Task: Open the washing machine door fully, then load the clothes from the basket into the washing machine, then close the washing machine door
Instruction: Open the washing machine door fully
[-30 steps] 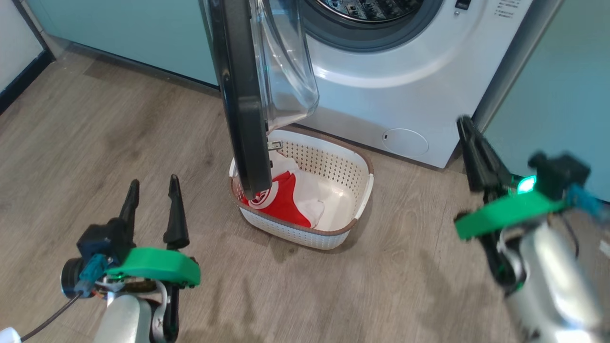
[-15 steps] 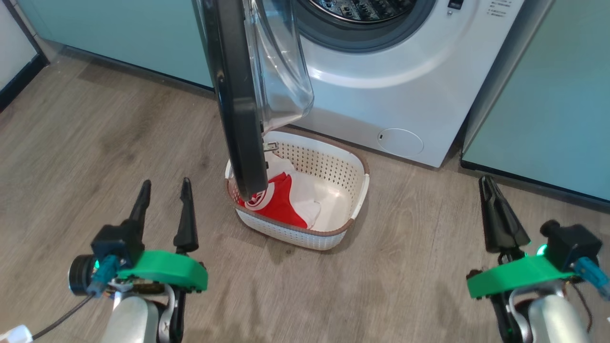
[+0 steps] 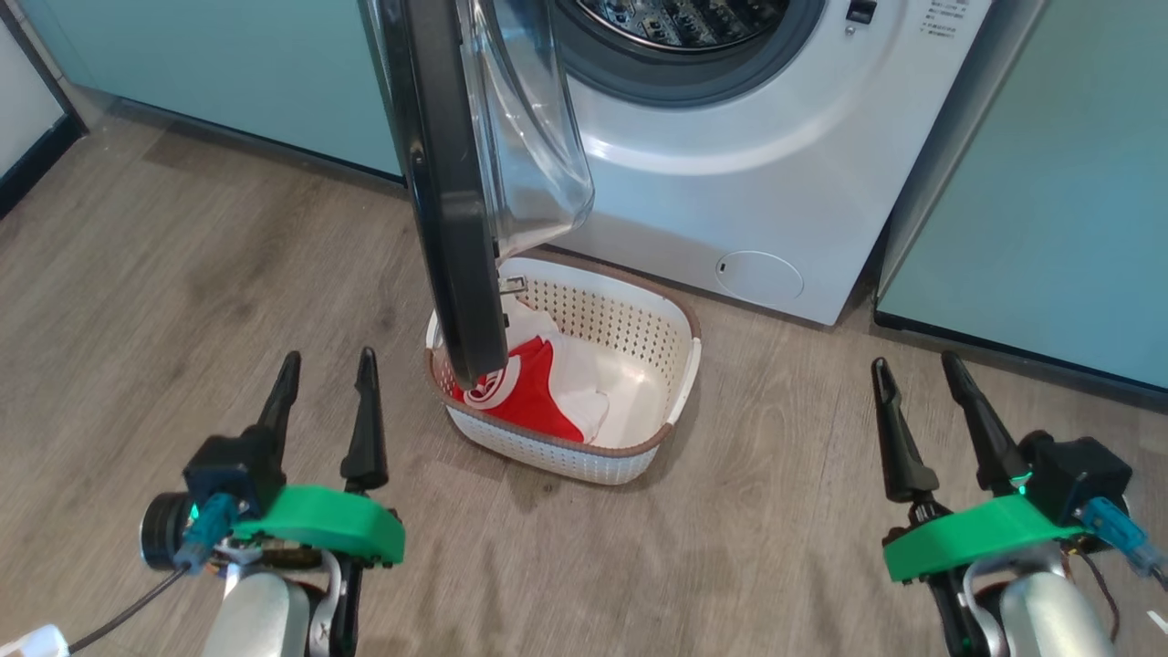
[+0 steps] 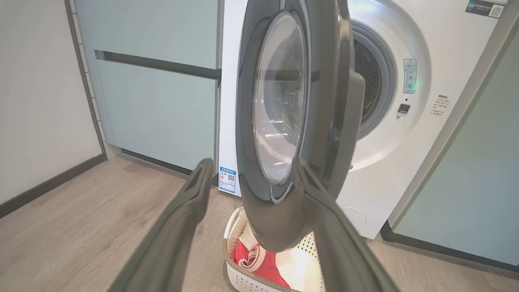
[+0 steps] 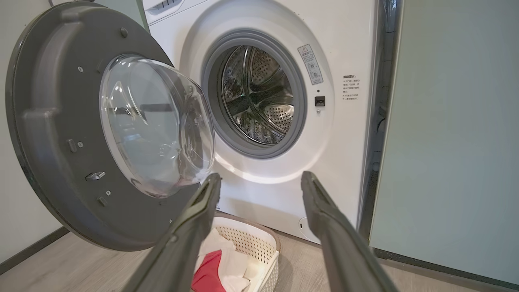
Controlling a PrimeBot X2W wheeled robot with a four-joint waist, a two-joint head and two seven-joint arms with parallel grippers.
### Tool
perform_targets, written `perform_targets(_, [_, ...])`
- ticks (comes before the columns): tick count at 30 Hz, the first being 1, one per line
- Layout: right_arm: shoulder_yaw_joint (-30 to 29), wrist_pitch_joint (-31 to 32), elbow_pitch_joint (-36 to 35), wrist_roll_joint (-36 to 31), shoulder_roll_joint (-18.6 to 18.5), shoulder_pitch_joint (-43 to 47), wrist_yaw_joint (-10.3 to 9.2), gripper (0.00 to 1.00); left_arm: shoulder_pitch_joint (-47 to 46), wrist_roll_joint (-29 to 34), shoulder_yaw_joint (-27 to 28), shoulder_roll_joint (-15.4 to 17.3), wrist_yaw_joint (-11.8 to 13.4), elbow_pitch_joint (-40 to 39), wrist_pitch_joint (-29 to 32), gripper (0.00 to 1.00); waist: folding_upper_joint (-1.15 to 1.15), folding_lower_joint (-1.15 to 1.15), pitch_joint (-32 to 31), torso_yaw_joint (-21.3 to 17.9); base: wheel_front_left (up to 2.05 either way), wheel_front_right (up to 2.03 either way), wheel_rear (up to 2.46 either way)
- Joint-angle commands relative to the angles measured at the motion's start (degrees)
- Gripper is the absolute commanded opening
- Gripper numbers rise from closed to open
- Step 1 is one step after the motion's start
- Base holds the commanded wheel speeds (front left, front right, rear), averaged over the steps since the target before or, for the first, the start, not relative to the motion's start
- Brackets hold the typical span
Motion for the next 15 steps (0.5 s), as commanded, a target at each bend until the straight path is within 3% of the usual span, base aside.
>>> perform_targets(1, [1.72, -0.52, -1.56, 0.48, -0.08, -2.03, 0.0, 1.0, -0.97, -0.26, 1.97, 0.54, 0.0, -1.76, -0.56, 1.0, 0.0, 0.0, -0.14, 0.0, 0.0, 0.0, 0.0])
perform_targets(15, [2.44, -0.52, -1.06, -0.03, -0.07, -1.97, 0.0, 1.0, -0.41, 0.48, 1.16, 0.54, -0.03, -1.01, -0.56, 1.0, 0.0, 0.0, -0.52, 0.14, 0.0, 0.0, 0.0])
